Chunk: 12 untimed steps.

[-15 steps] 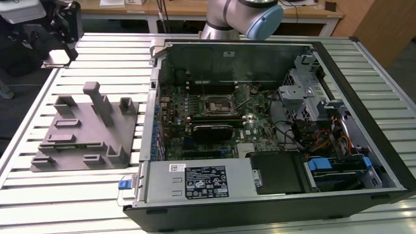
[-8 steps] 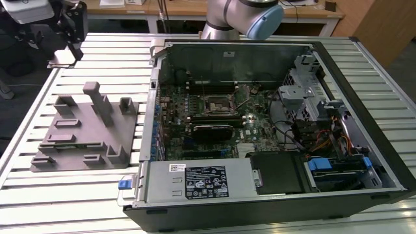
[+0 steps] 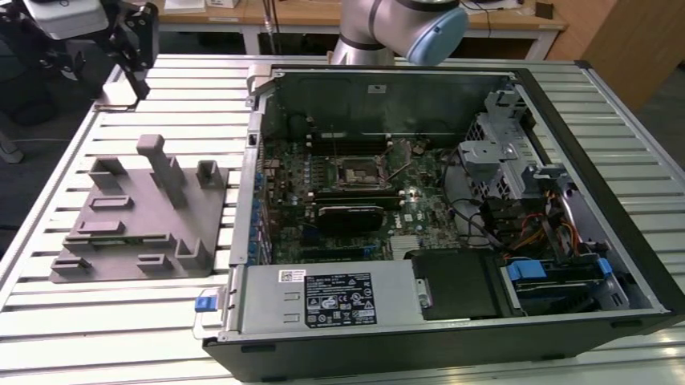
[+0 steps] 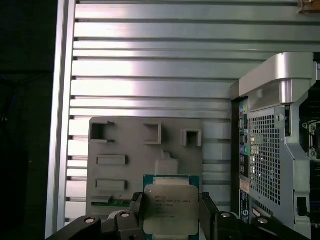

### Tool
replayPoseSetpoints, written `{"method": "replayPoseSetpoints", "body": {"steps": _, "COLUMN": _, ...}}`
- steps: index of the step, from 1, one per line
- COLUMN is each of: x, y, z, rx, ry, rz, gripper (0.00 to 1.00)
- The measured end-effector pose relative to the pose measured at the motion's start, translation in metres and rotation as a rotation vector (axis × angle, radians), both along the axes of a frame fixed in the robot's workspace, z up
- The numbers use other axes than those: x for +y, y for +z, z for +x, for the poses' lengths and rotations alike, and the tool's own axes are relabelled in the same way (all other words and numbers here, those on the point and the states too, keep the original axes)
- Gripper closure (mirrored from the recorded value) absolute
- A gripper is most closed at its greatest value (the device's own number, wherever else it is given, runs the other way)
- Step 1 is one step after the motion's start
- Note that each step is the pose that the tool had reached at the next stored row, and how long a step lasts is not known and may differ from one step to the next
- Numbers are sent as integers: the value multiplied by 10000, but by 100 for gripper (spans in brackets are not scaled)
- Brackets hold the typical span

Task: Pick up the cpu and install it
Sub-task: 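Pick up the cpu and move it towards the insertion slot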

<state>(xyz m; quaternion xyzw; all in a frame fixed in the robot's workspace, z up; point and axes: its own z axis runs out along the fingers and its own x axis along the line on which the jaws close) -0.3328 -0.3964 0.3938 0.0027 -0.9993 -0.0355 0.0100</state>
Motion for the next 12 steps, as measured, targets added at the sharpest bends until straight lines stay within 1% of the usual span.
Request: {"method": "replayPoseSetpoints", "body": {"steps": 12, "x": 7, "y": -4, "z": 215, "rx": 1, "ry": -1, "rz": -1, "gripper": 47}}
